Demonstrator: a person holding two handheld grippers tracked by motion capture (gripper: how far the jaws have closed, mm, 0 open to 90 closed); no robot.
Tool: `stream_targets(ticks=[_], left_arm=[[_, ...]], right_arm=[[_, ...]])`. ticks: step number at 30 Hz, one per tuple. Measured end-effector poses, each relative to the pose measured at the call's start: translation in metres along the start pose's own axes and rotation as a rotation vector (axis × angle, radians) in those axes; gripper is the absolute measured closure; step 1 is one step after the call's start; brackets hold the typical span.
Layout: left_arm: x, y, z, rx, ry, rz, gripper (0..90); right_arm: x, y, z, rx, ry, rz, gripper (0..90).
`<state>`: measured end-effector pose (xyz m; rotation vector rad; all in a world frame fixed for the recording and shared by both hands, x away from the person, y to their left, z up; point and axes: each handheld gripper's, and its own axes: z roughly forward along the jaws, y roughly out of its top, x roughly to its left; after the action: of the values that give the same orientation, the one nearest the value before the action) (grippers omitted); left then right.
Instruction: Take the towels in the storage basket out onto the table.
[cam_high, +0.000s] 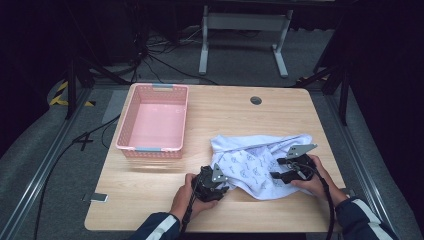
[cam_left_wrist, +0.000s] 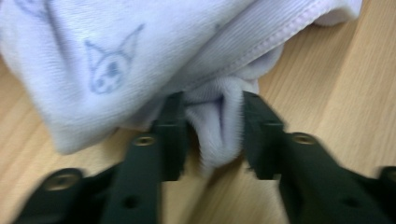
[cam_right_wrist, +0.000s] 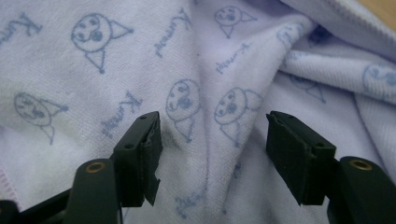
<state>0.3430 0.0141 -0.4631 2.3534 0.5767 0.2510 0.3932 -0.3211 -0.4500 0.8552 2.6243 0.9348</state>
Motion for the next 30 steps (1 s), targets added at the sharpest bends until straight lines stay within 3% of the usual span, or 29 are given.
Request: stream_targets(ticks=[2, 3, 5, 9, 11, 13, 18, 20, 21, 23, 24, 30], left_arm=[[0.006, -0.002, -0.003, 0.014, 0.034, 0.018, 78.8], [0.008, -0.003, -0.005, 0.018, 0.04, 0.022, 81.9], [0.016, -0.009, -0.012, 0.024, 0.075, 0.012, 82.8], [0.025, -0.014, -0.03, -0.006, 0.125, 0.002, 83.1], [0.037, -0.021, -0.053, -0.048, 0.192, -0.028, 83.2], [0.041, -0.024, -0.062, -0.063, 0.214, -0.045, 83.2], [0.058, -0.044, -0.109, -0.112, 0.376, -0.103, 83.2], [0.066, -0.058, -0.127, -0.142, 0.426, -0.16, 83.2], [0.066, -0.058, -0.127, -0.142, 0.426, -0.16, 83.2], [0.073, -0.074, -0.14, -0.15, 0.456, -0.215, 83.1], [0.073, -0.074, -0.14, -0.15, 0.456, -0.215, 83.1], [0.084, -0.093, -0.148, -0.132, 0.469, -0.274, 83.1]], right_arm=[[-0.001, -0.001, -0.001, -0.007, 0.025, 0.001, 55.8], [0.0, 0.0, -0.005, -0.006, 0.018, -0.021, 71.2], [0.0, 0.0, -0.009, -0.011, -0.006, -0.038, 80.2], [-0.008, 0.001, -0.026, -0.072, -0.045, -0.012, 82.3], [-0.015, 0.0, -0.038, -0.112, -0.084, 0.011, 82.7], [-0.019, 0.0, -0.043, -0.134, -0.107, 0.025, 82.8], [-0.042, -0.009, -0.076, -0.233, -0.229, 0.145, 83.0], [-0.055, -0.018, -0.086, -0.246, -0.299, 0.211, 83.0], [-0.055, -0.018, -0.086, -0.246, -0.299, 0.211, 83.0], [-0.071, -0.031, -0.093, -0.226, -0.382, 0.285, 83.0], [-0.076, -0.036, -0.093, -0.223, -0.402, 0.321, 83.0], [-0.093, -0.044, -0.086, -0.16, -0.456, 0.354, 82.9]])
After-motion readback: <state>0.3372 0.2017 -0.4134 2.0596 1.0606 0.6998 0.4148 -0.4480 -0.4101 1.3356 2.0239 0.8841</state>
